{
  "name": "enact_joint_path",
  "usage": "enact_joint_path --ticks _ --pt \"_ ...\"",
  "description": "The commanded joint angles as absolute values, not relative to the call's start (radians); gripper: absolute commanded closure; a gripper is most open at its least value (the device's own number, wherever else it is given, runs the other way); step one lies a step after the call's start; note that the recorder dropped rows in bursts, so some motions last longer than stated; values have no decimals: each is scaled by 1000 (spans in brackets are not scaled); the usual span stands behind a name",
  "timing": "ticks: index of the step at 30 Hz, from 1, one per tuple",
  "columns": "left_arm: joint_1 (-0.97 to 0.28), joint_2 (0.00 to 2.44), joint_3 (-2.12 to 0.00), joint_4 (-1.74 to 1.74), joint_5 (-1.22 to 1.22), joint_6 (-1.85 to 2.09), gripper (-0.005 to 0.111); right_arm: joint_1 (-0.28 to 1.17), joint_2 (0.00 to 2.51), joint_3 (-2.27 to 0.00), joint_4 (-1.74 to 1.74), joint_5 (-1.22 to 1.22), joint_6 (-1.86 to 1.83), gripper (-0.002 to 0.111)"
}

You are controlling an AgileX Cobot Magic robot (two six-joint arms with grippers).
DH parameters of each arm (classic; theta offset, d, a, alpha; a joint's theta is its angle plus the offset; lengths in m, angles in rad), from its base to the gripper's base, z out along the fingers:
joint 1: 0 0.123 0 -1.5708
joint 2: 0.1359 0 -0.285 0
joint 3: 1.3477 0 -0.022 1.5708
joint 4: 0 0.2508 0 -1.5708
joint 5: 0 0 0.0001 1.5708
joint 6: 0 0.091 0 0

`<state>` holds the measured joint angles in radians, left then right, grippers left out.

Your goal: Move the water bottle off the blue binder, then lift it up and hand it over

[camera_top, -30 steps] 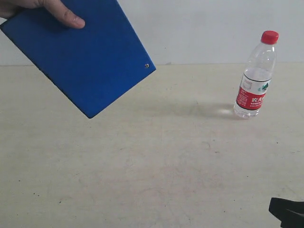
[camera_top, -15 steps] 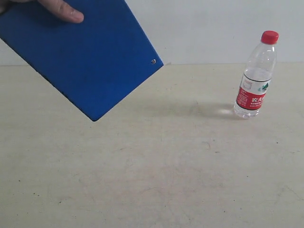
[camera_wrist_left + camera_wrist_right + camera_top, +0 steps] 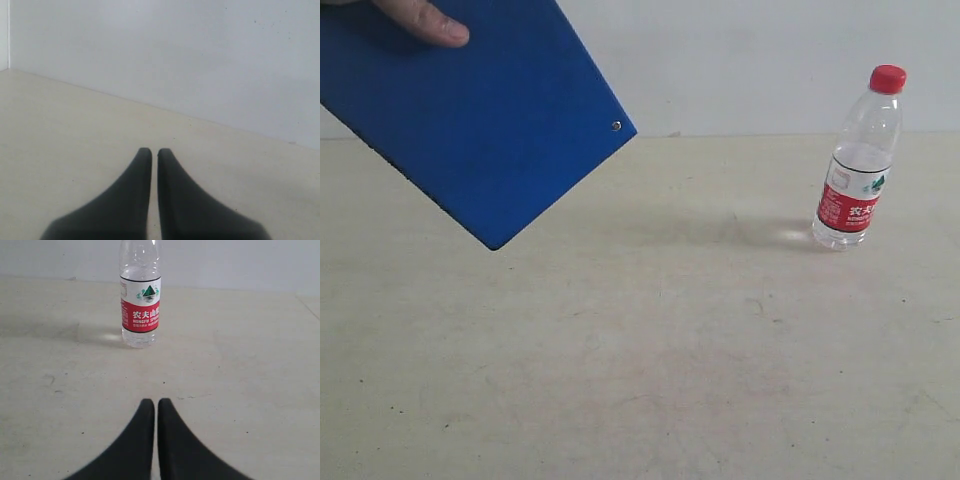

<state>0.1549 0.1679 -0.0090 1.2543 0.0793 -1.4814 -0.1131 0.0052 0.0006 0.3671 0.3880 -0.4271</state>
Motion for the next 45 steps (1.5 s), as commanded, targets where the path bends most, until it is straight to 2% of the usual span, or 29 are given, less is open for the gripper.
enact_joint_path --ticks 1,6,14,18,20,23,33,37,45 --pt "157 164 -13 1256 78 -1489 102 -118 0 0 383 394 -412 108" --pt "157 164 -13 1256 78 -1489 102 -118 0 0 394 352 -376 108" --pt "157 164 -13 1256 76 -1489 102 -118 0 0 551 74 -486 108" --pt "157 164 -13 1256 78 -1489 102 -118 0 0 434 163 -301 108" --pt "157 164 -13 1256 78 -1489 102 -118 0 0 325 299 -154 108" --pt "157 164 -13 1282 78 -1489 102 -118 0 0 228 412 -120 108" --pt "157 164 -13 1282 78 -1489 102 -115 0 0 87 356 -35 108" --pt "157 164 -13 1283 76 -1489 102 -46 0 0 83 332 -24 108" --pt "157 164 -13 1283 76 -1489 102 196 0 0 -77 359 108 108"
